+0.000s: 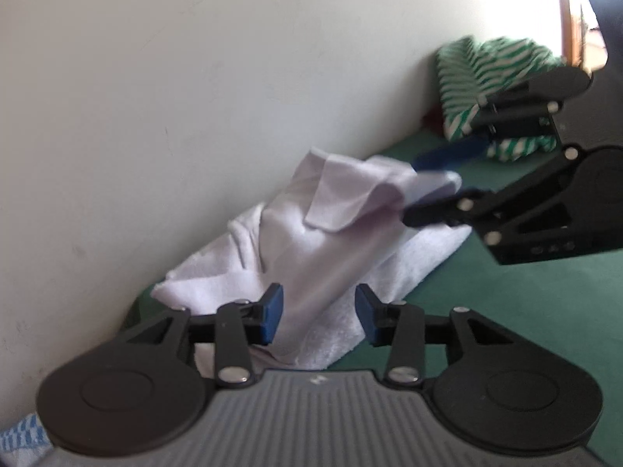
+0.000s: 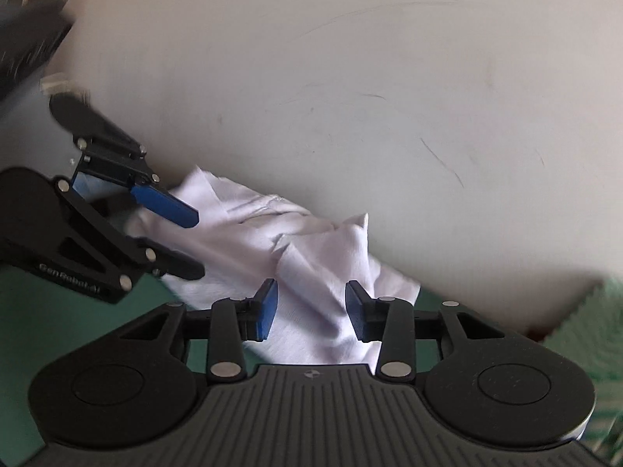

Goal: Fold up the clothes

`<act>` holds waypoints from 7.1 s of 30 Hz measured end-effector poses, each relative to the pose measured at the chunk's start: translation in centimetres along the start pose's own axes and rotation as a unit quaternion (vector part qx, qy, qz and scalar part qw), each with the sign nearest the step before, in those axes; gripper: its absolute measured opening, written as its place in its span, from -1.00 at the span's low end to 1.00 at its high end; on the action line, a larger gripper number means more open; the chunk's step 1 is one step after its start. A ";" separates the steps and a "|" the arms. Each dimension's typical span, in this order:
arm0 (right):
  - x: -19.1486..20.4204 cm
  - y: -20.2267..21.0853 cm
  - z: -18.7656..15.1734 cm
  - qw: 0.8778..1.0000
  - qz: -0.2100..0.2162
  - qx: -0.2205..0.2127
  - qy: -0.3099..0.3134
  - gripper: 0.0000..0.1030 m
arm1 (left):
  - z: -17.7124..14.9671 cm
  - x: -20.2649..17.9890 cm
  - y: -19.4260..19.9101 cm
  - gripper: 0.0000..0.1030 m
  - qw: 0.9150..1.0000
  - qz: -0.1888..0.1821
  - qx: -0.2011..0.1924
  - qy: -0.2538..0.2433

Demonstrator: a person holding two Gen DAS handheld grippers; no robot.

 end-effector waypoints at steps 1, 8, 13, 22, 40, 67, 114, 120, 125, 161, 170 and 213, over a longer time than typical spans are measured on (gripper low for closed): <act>0.3 0.0 0.3 1.000 -0.007 -0.007 0.010 -0.30 | 0.0 -0.1 -0.5 -0.13 1.000 0.001 0.005 0.002; -4.7 -3.0 -2.6 0.984 -0.049 0.066 -0.159 -0.83 | -1.0 -0.3 -0.8 -0.10 1.000 0.003 0.006 -0.019; -6.9 -1.5 -2.3 0.970 -0.018 0.057 -0.235 -0.26 | -1.1 -0.6 -0.6 -0.05 1.000 0.009 0.005 -0.026; -3.5 -1.3 0.3 0.992 0.004 -0.029 -0.126 -0.11 | -1.1 -1.6 -0.4 0.08 0.999 0.020 0.004 -0.044; 2.5 -7.6 0.9 0.998 -0.062 -0.004 0.025 -0.46 | -0.7 -2.1 0.1 0.14 0.999 0.015 -0.003 -0.040; -0.5 -10.0 1.0 0.988 -0.013 0.073 -0.135 -1.00 | 0.6 0.2 0.4 -0.13 0.997 0.004 -0.013 0.076; 10.7 29.7 -21.0 0.965 0.014 0.120 -0.233 0.71 | -13.8 -27.4 29.5 0.99 0.923 0.167 0.112 0.327; 12.4 28.9 -19.8 0.950 -0.009 0.130 -0.283 0.71 | -14.8 -26.1 30.5 0.99 0.936 0.166 0.093 0.295; 14.9 27.7 -18.3 0.943 -0.039 0.135 -0.302 0.71 | -16.1 -23.9 31.1 0.99 0.941 0.156 0.080 0.291; 16.7 25.2 -14.7 0.947 -0.080 0.128 -0.285 0.71 | -18.0 -16.8 34.0 0.99 0.922 0.151 -0.020 0.357; 16.2 25.2 -15.2 0.945 -0.079 0.134 -0.288 0.71 | -17.3 -19.6 33.3 0.99 0.940 0.136 0.012 0.312; 13.6 28.2 -20.3 0.907 -0.142 0.160 -0.362 0.71 | -14.9 -25.3 28.3 0.99 0.964 0.051 0.092 0.245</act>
Point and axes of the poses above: each gripper's, at about its wrist camera, not at the fingertips, and y roughly against the way its jaws point, x to its left, z to its top, the point moved 4 cm from there along -y, roughly the way its jaws point, and after that the axes turned 11 degrees about x, right-handed, at the moved point
